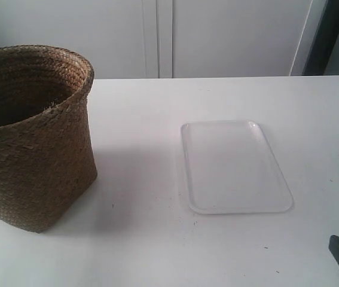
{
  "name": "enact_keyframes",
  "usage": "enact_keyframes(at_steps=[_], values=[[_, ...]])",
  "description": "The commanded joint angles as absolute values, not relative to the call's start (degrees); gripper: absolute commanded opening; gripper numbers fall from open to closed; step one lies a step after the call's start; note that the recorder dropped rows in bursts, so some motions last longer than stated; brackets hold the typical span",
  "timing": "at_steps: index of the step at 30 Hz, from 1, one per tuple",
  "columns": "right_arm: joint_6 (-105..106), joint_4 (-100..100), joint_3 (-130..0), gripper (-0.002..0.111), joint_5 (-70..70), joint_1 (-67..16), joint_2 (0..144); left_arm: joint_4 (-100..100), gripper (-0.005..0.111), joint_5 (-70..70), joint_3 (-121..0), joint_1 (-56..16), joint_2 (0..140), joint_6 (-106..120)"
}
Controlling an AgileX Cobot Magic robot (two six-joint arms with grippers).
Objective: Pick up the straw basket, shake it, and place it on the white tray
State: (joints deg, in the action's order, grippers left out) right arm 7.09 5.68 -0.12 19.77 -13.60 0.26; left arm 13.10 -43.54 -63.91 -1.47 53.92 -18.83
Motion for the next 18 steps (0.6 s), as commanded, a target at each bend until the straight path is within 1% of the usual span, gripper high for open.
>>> enact_keyframes(at_steps=[1, 4, 10, 11, 15, 18], values=[[7.60, 4.69, 0.00, 0.080, 19.60, -13.64, 0.00, 14.64, 0.063, -42.28, -64.75, -1.30, 58.00, -19.46], [7.85, 2.77, 0.00, 0.080, 19.31, -13.64, 0.00, 8.97, 0.063, -39.28, -64.75, -1.30, 60.87, -16.40], [7.15, 4.66, 0.00, 0.080, 0.44, -13.64, 0.00, 10.74, 0.063, -37.75, -64.75, -1.30, 68.01, -16.29], [5.45, 5.86, 0.00, 0.080, -3.87, -13.64, 0.00, 11.89, 0.063, -35.92, -64.75, -1.30, 68.62, -16.29], [-2.50, 8.12, 0.00, 0.080, -13.05, -13.64, 0.00, 13.69, 0.063, -34.13, -64.75, -1.30, 71.48, -17.63], [-16.42, 8.78, 0.00, 0.080, -14.42, -13.64, 0.00, 11.85, 0.063, -34.38, -64.75, -1.30, 73.66, -18.03]])
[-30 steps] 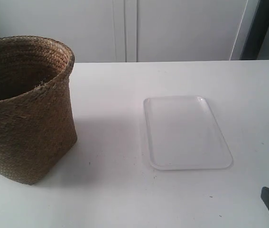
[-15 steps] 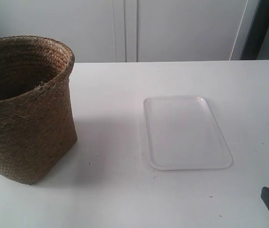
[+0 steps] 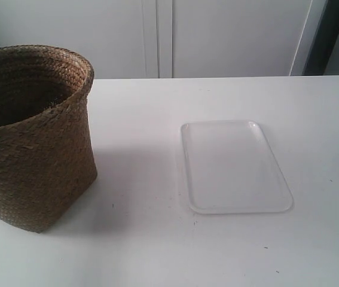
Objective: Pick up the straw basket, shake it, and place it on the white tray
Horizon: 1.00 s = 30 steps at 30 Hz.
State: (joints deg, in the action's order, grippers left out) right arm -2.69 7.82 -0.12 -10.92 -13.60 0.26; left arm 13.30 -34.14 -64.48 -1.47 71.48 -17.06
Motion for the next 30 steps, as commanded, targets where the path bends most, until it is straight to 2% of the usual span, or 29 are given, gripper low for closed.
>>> enact_keyframes(at_steps=[1, 3, 8, 9, 16, 21, 30], values=[[-19.72, 8.80, 0.00, 0.080, -15.41, -13.64, 0.00, 11.74, 0.062, -34.38, -64.75, -1.30, 74.20, -18.03], [-25.73, 7.06, 0.00, 0.080, -16.20, -13.77, 0.00, 11.61, 0.054, -34.38, -64.75, -1.30, 74.79, -17.88], [-40.12, -5.15, -0.84, 0.080, -17.17, -13.77, 0.00, 12.26, 0.006, -33.88, -64.75, -1.30, 74.94, -16.60], [-44.45, -9.33, -1.52, 0.080, -17.46, -13.77, 0.00, 12.01, 0.000, -33.79, -64.75, -1.30, 74.94, -16.72], [-65.89, -33.25, -8.31, 0.080, -26.43, -13.77, 9.51, 11.36, 0.000, -33.65, -64.75, -1.30, 74.94, -16.72], [-72.24, -41.07, -15.99, 0.080, -30.83, -13.77, 28.70, 9.29, 0.000, -33.51, -64.75, -1.30, 74.94, -16.72], [-84.37, -58.87, -35.52, 0.080, -47.53, -13.77, 65.30, 7.49, 0.000, -33.21, -64.75, -1.30, 74.94, -16.28]])
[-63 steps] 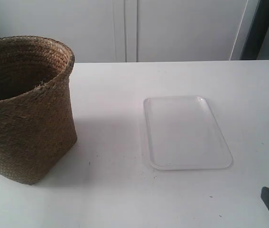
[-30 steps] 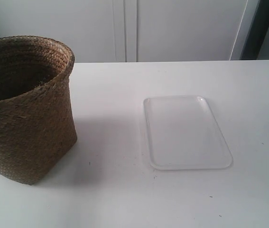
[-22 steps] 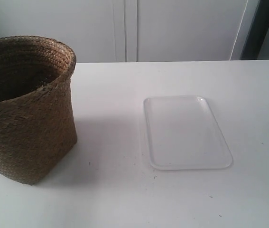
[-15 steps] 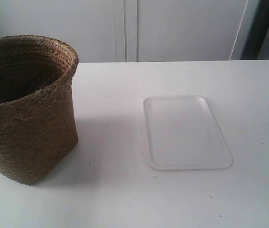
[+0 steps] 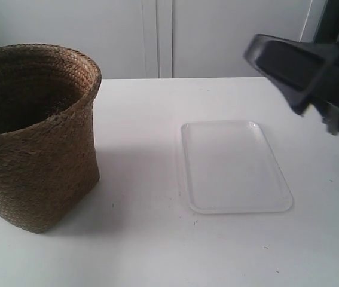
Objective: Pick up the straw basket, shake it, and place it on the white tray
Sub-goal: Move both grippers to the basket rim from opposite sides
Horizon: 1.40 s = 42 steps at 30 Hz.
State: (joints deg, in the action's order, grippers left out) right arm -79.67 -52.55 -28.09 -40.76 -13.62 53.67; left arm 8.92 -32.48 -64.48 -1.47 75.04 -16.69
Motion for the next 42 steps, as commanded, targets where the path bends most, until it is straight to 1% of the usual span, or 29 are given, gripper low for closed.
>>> enact_keyframes(at_steps=[1, 3, 8, 14, 18, 22, 28, 31, 33, 35, 36, 38, 39, 42], values=[[-84.69, -59.00, -37.58, 0.079, -48.20, -13.77, 68.47, 7.49, 0.000, -33.08, -64.75, -1.30, 74.94, -16.28], [-84.76, -59.00, -40.87, 0.078, -48.24, -13.77, 73.42, 7.49, 0.000, -33.08, -64.75, -1.30, 74.94, -16.28], [-86.85, -62.57, -48.15, 0.069, -47.84, -15.29, 82.90, 7.36, 0.000, -32.07, -64.75, -1.30, 74.94, -16.28], [-87.62, -62.80, -57.67, 0.069, -44.65, -24.27, 91.58, 7.36, 0.000, -31.66, -64.75, -1.30, 74.94, -15.40], [-87.62, -62.95, -65.02, 0.069, -36.11, -29.51, 96.41, 7.36, 0.000, -32.15, -64.75, -1.30, 74.94, -15.39], [-87.62, -63.19, -71.30, 0.069, -27.18, -32.36, 100.60, 7.36, 0.000, -32.41, -64.75, -1.30, 74.94, -15.28], [-91.71, -64.60, -76.64, 0.069, -21.87, -34.37, 107.35, 7.08, 0.000, -32.41, -64.75, -1.30, 74.94, -15.30], [-91.68, -64.60, -78.59, 0.067, -23.45, -34.91, 110.94, 5.85, 0.000, -32.30, -64.75, -1.30, 74.94, -15.17], [-91.78, -64.60, -79.39, 0.061, -27.50, -35.13, 113.12, 4.83, 0.000, -32.30, -64.75, -1.30, 74.94, -14.48], [-91.92, -64.60, -79.51, 0.047, -30.28, -35.13, 114.19, 4.29, 0.000, -32.67, -64.75, -1.30, 74.94, -13.57], [-91.92, -64.60, -79.51, 0.035, -31.34, -35.13, 114.44, 3.77, 0.000, -32.93, -64.75, -1.30, 74.94, -13.12], [-91.92, -68.82, -79.25, 0.007, -31.64, -34.97, 113.95, 1.73, 0.000, -32.72, -64.37, -1.41, 74.94, -12.34], [-92.64, -71.97, -79.12, 0.001, -31.53, -34.70, 113.47, -0.35, 0.000, -31.48, -63.73, -1.42, 74.81, -10.89], [-99.51, -83.17, -78.99, 0.000, -31.36, -33.36, 111.28, -9.12, 0.000, -24.55, -60.49, -2.80, 73.08, -4.77]])
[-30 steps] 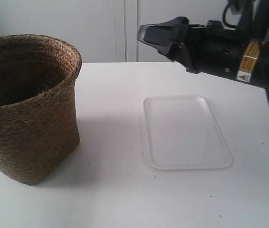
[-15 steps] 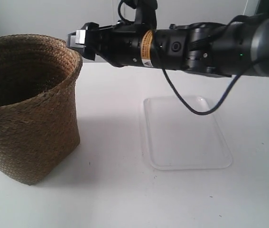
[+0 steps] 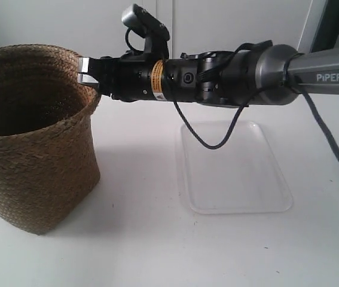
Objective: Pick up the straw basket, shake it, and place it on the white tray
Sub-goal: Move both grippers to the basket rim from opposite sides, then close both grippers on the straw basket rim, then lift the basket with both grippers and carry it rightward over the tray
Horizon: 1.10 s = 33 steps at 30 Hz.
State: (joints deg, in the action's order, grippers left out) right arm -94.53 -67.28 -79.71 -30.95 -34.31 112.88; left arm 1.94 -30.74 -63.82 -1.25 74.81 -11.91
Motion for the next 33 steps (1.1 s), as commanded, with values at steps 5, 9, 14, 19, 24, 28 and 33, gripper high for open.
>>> enact_keyframes(at_steps=[5, 9, 14, 19, 24, 28, 33], values=[[-111.94, -99.95, -77.74, 0.000, -31.36, -31.37, 102.02, -14.61, 0.000, -13.31, -55.32, -11.76, 64.21, 3.70], [-113.62, -99.95, -77.34, 0.000, -35.35, -31.37, 89.34, -14.50, 0.000, -11.13, -53.19, -20.87, 52.29, 6.41], [-110.32, -99.95, -67.16, 0.000, -33.75, -33.61, 77.44, -14.35, 0.000, -10.19, -40.89, -27.08, 40.11, 4.69], [-108.99, -99.95, -55.15, 0.000, -9.84, -36.13, 77.82, -14.53, 0.000, 7.08, -25.57, -27.21, 38.14, 1.95], [-108.99, -99.95, -59.45, 0.000, -13.18, -35.92, 68.79, -12.74, 0.000, -2.64, -38.51, -28.10, 37.66, 3.80], [-108.11, -99.95, -58.33, 0.000, -12.74, -35.92, 59.27, -12.84, 0.000, -10.30, -44.75, -28.81, 37.27, 4.76], [-108.11, -99.95, -45.18, 0.000, -4.33, -35.92, 62.02, -14.91, 0.000, -0.36, -32.17, -28.81, 40.46, 3.67]])
